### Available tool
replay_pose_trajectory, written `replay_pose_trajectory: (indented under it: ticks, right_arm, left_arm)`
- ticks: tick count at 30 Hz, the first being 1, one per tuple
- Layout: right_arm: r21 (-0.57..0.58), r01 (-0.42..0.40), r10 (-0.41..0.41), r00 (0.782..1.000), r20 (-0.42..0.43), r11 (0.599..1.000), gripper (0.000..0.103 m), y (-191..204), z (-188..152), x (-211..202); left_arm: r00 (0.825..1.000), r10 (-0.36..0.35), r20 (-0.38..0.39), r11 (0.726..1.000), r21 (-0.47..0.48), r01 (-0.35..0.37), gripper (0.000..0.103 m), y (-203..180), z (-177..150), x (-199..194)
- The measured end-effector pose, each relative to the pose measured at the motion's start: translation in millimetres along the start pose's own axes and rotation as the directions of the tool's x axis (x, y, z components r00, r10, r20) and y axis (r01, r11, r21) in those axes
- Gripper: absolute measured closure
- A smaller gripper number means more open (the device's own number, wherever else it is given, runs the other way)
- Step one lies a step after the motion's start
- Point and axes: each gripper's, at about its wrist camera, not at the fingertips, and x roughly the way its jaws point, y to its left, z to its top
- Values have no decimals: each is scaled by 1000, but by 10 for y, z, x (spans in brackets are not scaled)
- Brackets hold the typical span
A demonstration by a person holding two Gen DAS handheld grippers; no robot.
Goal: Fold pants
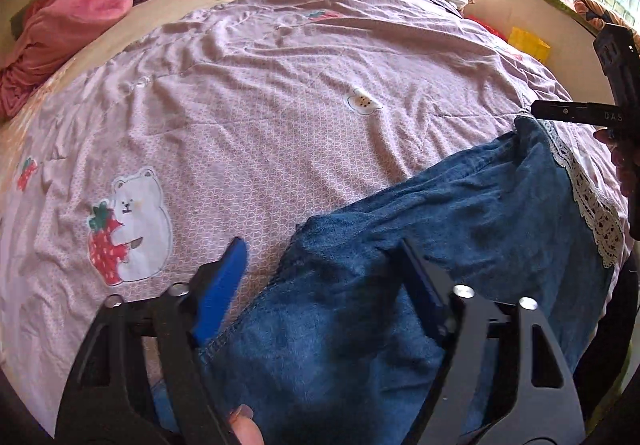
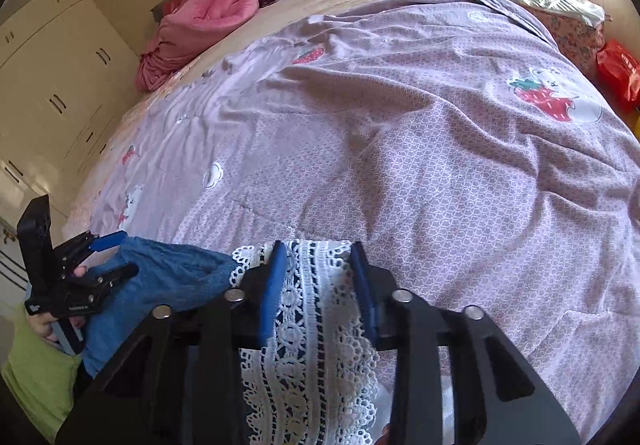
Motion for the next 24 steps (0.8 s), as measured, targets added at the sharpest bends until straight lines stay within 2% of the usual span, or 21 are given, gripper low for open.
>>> replay_pose_trajectory:
  ticks: [2,4,7,10,11,14,16,17,18,20,22,24]
  right_arm:
    - [-14,-13,13,1000,28,1000,95,3,-34,-86]
    - [-3,-36,36,997,61,999,96,-20,-72,-205]
    - [-25,-33,36,994,99,999,96,-9,-128,-352]
    - [-45,-10,15,993,113,999,96,12,-174,-400]
    - [-52,12,-6,994,112,999,96,16,-180,-380]
    - [-76,72,-67,995,74,994,95,38,-194,-215]
    - [-95,93,-89,995,55,991,92,60,-211,-106]
    - [-102,103,-98,994,54,989,91,61,-223,-82]
    - [-94,102,-97,994,54,990,89,48,-233,-78]
    - [-72,82,-78,995,59,994,76,4,-229,-105]
    - [-59,88,-85,994,64,994,65,-46,-204,-119]
    - [-49,74,-71,996,54,996,63,-92,-173,-92]
  left_arm:
    - [999,-31,-20,999,-11,30,91,-12,-3,79]
    - [1000,-25,-14,1000,-2,25,95,-39,-11,82]
    - [999,-19,47,999,-34,20,100,-9,-10,-42]
    - [992,-3,130,996,-92,15,100,70,-10,-193]
    - [992,-5,129,995,-95,17,100,67,-8,-190]
    - [997,33,63,998,-61,-29,96,-2,-42,-25]
    - [998,30,47,997,-67,-26,91,-7,-76,23]
    - [999,27,46,997,-68,-24,82,1,-88,22]
    - [998,30,48,997,-69,-27,68,11,-99,4]
    - [998,23,58,997,-73,-19,58,32,-109,-57]
    - [998,19,65,997,-70,-15,56,46,-106,-93]
    - [998,20,57,997,-71,-16,54,56,-94,-71]
